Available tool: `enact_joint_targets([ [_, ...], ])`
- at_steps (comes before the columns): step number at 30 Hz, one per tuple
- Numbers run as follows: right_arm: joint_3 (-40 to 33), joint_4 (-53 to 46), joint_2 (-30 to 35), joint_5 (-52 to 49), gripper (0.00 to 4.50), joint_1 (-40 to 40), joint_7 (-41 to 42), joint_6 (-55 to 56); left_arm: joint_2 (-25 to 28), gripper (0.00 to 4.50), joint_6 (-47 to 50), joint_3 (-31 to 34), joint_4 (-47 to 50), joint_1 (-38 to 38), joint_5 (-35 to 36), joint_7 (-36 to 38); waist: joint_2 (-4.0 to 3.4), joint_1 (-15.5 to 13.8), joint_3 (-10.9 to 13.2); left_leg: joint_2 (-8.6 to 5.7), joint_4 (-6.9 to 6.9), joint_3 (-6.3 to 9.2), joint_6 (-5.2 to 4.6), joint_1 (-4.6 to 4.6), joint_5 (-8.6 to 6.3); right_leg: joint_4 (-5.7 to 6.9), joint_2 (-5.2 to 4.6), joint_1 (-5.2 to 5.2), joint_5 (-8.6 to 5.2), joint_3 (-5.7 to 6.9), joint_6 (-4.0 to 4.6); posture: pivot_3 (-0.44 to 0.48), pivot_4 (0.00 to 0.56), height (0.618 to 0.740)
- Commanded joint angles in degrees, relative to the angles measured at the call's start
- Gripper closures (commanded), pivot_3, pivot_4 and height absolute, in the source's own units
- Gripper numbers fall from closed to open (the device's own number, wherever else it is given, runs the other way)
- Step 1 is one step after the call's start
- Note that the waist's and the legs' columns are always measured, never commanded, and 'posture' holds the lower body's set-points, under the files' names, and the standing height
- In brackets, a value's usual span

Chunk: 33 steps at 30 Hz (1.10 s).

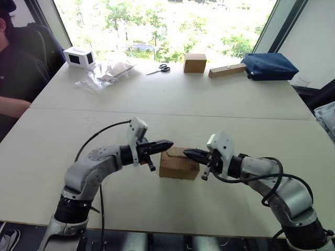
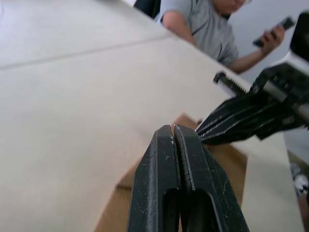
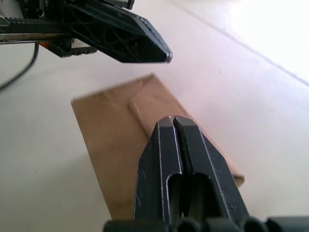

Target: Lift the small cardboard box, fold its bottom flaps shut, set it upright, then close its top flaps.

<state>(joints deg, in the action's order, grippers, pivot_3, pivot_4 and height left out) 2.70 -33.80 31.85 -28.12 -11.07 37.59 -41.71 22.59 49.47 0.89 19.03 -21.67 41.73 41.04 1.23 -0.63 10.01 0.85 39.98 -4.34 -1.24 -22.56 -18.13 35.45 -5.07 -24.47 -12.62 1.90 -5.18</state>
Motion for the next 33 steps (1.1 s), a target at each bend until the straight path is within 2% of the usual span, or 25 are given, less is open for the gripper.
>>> enact_joint_targets([
  [1, -4.76, -2.69, -0.83, -4.46, 4.5, -0.59, -0.42, 0.11, 1.51, 4.46, 2.07, 2.11, 3.67, 0.19, 3.47, -0.43, 0.0, 0.01, 0.0, 0.0, 0.0, 0.0, 0.0, 0.0, 0.0, 0.0, 0.0, 0.0, 0.0, 0.0, 0.0, 0.0, 0.15, 0.74],
  [5, -11.46, -4.84, 0.57, -10.88, 4.5, 0.92, -0.75, -2.16, 5.79, 4.46, 3.57, 6.93, 4.95, 3.43, 5.78, -0.96, -0.01, 0.04, 0.01, -0.01, 0.0, -0.01, 0.0, 0.0, 0.0, 0.0, 0.0, 0.0, -0.02, 0.0, 0.03, 0.0, 0.15, 0.74],
  [9, -21.19, -6.97, 3.64, -17.95, 4.5, 8.79, -0.31, -5.61, 12.15, 4.46, 2.64, 12.23, 5.62, 9.56, 4.58, -0.92, -0.02, 0.02, 0.01, 0.02, -0.1, 0.0, 0.01, 0.03, -0.01, -0.02, 0.01, -0.01, -0.03, 0.01, 0.05, 0.0, 0.15, 0.74],
  [12, -24.14, -7.45, 6.44, -19.27, 4.5, 14.54, 0.53, -6.47, 16.44, 4.46, 2.44, 12.92, 6.74, 15.02, 4.46, 1.66, -0.03, -0.01, 0.01, 0.01, -0.12, -0.05, 0.01, 0.05, -0.01, -0.1, -0.04, 0.0, -0.05, 0.0, 0.09, 0.0, 0.15, 0.74],
  [19, -23.52, -4.59, 11.79, -14.16, 4.5, 22.15, 4.22, -2.76, 20.14, 4.46, -1.45, 12.5, 8.61, 23.63, 2.27, 4.81, -0.04, -0.05, 0.01, 0.01, -0.22, -0.13, 0.02, 0.04, -0.04, -0.26, -0.28, -0.04, -0.05, 0.0, 0.11, 0.0, 0.15, 0.74],
  [23, -22.0, -3.26, 11.67, -12.45, 4.5, 23.1, 4.55, -0.9, 21.11, 4.46, -3.2, 11.58, 8.77, 26.75, 1.02, 6.2, -0.07, -0.06, 0.02, 0.0, -0.24, -0.15, 0.02, 0.04, -0.04, -0.27, -0.33, -0.06, -0.06, 0.0, 0.11, 0.0, 0.15, 0.74],
  [33, -20.42, -2.0, 11.66, -11.37, 4.5, 22.33, 4.29, 0.22, 21.12, 4.46, -4.03, 11.36, 7.67, 26.21, 0.92, 6.88, -0.1, -0.07, 0.03, -0.01, -0.27, -0.16, 0.02, 0.02, -0.05, -0.29, -0.39, -0.1, -0.06, 0.01, 0.12, 0.0, 0.15, 0.74],
])
